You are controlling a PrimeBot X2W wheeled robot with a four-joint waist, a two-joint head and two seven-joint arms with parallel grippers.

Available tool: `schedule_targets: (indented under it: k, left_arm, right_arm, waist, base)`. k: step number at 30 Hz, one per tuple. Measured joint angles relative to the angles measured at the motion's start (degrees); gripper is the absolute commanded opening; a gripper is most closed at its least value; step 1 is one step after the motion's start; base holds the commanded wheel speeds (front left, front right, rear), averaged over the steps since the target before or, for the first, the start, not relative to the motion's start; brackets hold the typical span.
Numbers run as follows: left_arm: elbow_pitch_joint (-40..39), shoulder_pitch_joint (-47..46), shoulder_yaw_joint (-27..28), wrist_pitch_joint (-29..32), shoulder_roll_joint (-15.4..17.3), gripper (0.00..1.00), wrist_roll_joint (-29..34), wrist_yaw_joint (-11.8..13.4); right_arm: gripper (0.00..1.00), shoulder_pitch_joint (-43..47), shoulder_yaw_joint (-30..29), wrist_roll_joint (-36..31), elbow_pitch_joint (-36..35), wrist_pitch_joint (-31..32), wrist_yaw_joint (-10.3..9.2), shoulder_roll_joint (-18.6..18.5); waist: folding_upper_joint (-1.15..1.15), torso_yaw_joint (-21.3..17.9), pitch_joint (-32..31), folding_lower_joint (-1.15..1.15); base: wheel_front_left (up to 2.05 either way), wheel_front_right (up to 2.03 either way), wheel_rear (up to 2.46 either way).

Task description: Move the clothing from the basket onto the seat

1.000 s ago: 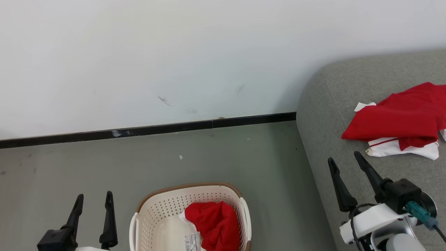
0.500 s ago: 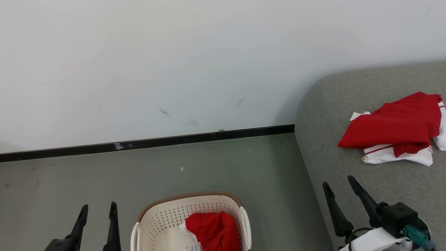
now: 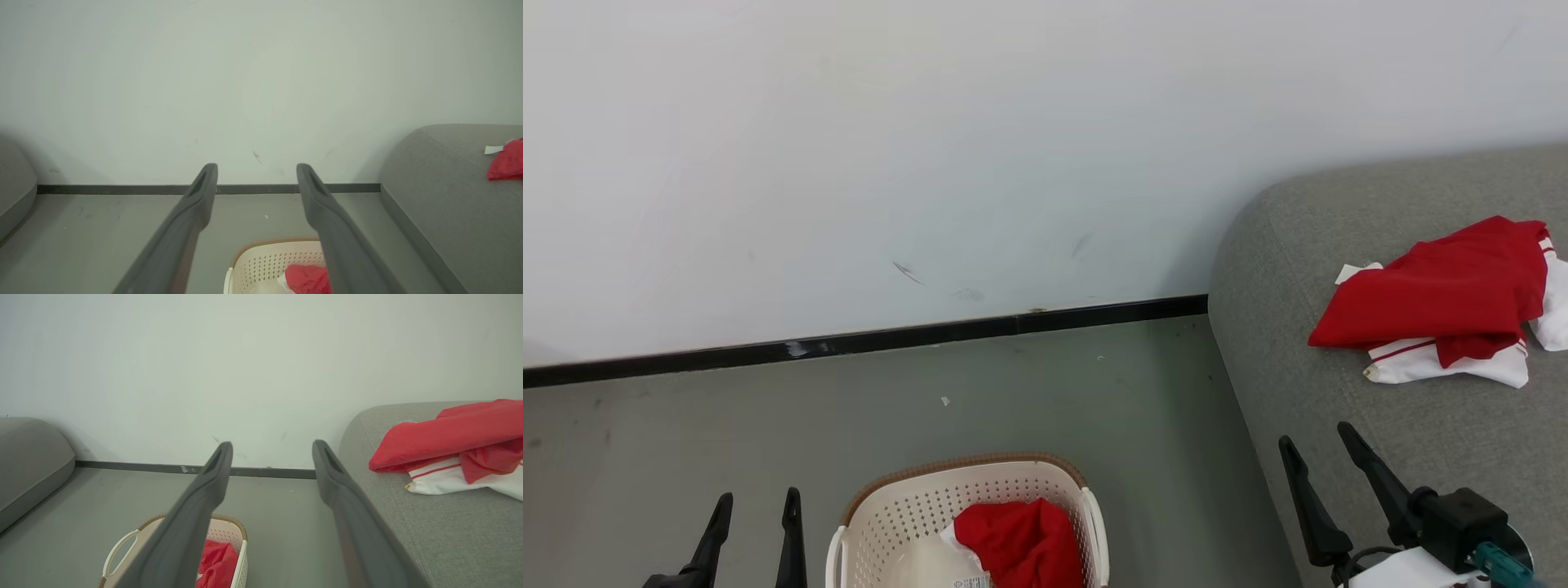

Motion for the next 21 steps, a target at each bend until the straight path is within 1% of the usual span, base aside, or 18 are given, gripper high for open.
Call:
schedule_targets:
  k: [21]
  left_arm:
    - [-0.75,0.07,-0.03,0.00,-0.04,1.00,0.26,-0.25]
  right_arm:
    - [1.00,1.30,-0.03,0.76,-1.23,0.00,0.00,0.01]
  waist:
    - [0.00,0.07,0.58,0.00]
  base:
    - [0.00,0.00,0.00]
